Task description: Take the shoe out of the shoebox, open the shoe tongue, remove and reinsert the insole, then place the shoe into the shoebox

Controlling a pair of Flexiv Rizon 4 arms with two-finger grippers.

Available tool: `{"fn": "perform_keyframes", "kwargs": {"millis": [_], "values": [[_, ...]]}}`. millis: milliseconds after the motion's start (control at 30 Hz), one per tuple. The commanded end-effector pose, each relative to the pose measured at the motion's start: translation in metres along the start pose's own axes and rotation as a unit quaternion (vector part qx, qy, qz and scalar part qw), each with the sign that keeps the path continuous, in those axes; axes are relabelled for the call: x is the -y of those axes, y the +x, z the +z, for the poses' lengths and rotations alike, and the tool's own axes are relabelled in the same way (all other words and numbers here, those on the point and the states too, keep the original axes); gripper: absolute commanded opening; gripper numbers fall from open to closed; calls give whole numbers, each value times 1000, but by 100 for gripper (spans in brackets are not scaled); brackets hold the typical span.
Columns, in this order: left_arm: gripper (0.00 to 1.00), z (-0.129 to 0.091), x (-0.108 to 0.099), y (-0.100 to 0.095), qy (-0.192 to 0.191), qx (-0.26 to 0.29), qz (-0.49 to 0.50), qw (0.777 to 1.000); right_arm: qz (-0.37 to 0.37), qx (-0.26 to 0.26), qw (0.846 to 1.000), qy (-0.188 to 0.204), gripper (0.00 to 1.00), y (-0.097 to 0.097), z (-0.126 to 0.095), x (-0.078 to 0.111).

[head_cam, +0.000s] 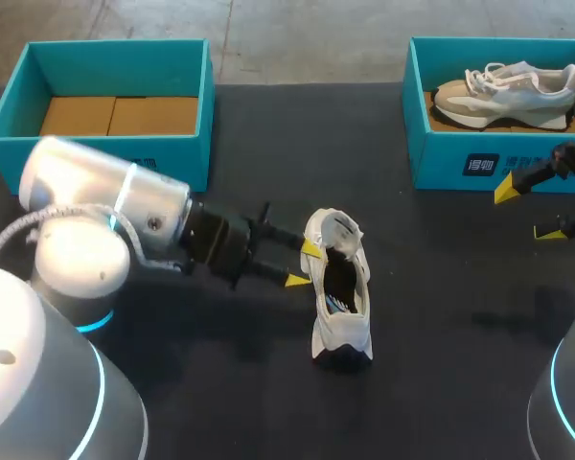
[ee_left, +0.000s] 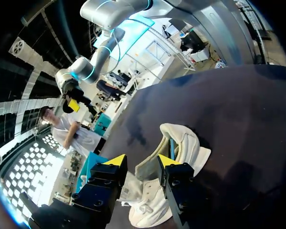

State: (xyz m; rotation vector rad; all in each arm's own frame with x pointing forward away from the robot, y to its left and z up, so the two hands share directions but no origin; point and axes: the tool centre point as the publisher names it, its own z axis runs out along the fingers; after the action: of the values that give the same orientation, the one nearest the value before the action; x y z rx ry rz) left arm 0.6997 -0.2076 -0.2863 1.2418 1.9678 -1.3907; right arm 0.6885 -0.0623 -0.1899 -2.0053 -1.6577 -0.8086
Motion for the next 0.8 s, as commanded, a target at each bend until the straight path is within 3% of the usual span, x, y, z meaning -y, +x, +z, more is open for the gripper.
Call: {"fn": "perform_keyframes", "kwargs": {"millis": [33, 167, 400, 433, 500, 633, 700, 800], "values": [[39, -7, -4, -15, 4, -114, 15, 993, 1, 2, 1000, 0, 100, 0, 1, 0], [31, -11, -4, -22, -1, -165, 36, 986, 1, 2, 1000, 0, 100, 0, 1, 0], [32, -16, 0, -29, 2, -234, 67, 970, 1, 2, 1000, 0, 100, 0, 1, 0], [25, -16, 1, -29, 3, -242, 70, 968, 1, 2, 1000, 0, 100, 0, 1, 0], [2, -17, 2, -29, 4, -265, 81, 961, 1, 2, 1000, 0, 100, 0, 1, 0], [8, -18, 4, -29, 5, -305, 94, 948, 1, 2, 1000, 0, 100, 0, 1, 0], [0, -19, 5, -29, 5, -325, 104, 940, 1, 2, 1000, 0, 100, 0, 1, 0], [0, -20, 7, -31, 6, -362, 122, 924, 1, 2, 1000, 0, 100, 0, 1, 0]]}}
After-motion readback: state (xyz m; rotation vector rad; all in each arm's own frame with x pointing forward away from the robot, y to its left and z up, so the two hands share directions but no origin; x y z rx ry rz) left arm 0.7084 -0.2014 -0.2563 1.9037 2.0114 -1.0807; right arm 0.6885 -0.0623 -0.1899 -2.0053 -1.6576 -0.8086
